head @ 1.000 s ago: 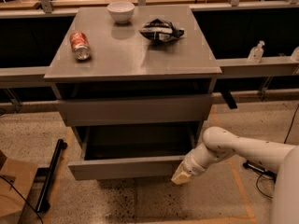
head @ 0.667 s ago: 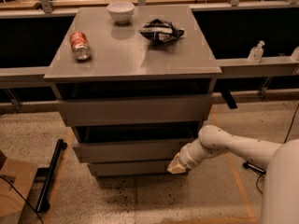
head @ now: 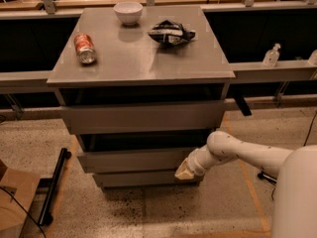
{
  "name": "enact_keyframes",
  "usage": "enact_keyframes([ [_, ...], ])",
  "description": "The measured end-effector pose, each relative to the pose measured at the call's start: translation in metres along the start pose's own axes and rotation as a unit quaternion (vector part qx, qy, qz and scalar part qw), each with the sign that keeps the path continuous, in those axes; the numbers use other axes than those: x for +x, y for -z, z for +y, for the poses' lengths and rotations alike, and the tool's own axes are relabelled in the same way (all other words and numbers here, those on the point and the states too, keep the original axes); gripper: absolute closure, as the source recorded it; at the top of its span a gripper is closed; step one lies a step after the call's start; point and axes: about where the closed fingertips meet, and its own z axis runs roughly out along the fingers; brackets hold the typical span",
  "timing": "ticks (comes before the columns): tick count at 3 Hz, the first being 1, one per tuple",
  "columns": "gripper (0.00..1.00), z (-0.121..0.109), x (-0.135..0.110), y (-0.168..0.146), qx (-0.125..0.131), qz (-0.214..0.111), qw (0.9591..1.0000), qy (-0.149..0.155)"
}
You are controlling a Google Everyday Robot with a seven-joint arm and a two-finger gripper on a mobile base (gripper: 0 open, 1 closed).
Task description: Close middle drawer
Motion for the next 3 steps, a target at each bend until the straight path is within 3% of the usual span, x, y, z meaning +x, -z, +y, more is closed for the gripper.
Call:
enact_keyframes([
  [1, 1.0, -0.045, -0.02, 0.004, 0.032, -0.028, 0.9981, 0.044],
  [2, 1.0, -0.075, -0.037, 0.006, 0.05, -0.048, 0.9949, 0.073],
  [3, 1.0, -0.076, -0.037, 0.007, 0.049, -0.049, 0.9949, 0.074],
])
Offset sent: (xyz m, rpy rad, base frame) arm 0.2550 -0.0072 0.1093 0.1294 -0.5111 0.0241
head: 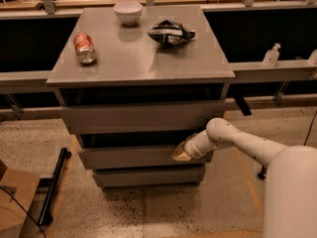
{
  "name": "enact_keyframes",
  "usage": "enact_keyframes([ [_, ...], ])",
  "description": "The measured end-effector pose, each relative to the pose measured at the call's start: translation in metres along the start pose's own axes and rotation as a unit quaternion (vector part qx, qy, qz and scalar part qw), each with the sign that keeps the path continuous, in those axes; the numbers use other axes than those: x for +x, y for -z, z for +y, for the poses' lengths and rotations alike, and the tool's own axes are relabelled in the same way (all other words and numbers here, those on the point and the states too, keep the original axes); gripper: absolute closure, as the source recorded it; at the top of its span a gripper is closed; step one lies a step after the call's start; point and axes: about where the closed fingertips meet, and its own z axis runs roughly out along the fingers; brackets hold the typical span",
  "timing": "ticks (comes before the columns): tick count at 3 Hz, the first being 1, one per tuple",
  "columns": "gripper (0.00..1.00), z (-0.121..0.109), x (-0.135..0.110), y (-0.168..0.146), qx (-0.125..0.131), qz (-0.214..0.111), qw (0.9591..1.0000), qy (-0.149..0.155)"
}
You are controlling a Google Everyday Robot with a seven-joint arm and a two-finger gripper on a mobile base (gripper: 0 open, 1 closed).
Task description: Close middle drawer
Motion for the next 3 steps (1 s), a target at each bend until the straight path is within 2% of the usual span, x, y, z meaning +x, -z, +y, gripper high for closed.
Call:
enact_keyframes([
  [1, 1.0, -0.011, 0.002, 0.004, -0.013, -0.011, 0.9998, 0.007],
  [2, 1.0, 0.027, 0.018, 0.005, -0.086, 0.017, 0.996, -0.011],
  [3, 1.0, 0.101, 0.041, 0.015, -0.181, 0.046, 0.9815, -0.042],
])
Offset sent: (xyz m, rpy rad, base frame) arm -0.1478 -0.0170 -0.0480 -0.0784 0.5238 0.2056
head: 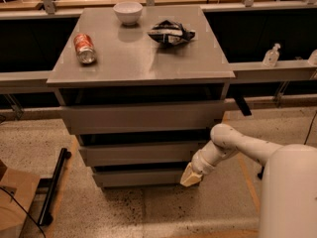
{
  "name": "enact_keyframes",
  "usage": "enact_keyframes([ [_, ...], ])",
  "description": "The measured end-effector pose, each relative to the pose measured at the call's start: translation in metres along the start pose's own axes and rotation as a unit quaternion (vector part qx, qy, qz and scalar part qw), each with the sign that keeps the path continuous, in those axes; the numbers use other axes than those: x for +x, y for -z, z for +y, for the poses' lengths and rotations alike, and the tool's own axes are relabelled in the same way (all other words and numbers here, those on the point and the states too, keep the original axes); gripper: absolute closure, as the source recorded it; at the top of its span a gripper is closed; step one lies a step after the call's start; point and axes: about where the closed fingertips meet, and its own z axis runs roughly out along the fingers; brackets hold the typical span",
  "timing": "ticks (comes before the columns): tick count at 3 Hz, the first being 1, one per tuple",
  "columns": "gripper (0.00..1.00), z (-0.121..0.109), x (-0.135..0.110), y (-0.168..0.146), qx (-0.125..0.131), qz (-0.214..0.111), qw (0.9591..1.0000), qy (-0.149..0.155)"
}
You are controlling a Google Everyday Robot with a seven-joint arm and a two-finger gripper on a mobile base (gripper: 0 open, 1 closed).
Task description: Close middle drawer
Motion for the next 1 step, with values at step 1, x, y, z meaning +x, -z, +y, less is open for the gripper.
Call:
enact_keyframes([
  [1, 0.82, 0.0103, 0.0019, -0.0065, -0.016, 0.002, 0.9999, -0.001],
])
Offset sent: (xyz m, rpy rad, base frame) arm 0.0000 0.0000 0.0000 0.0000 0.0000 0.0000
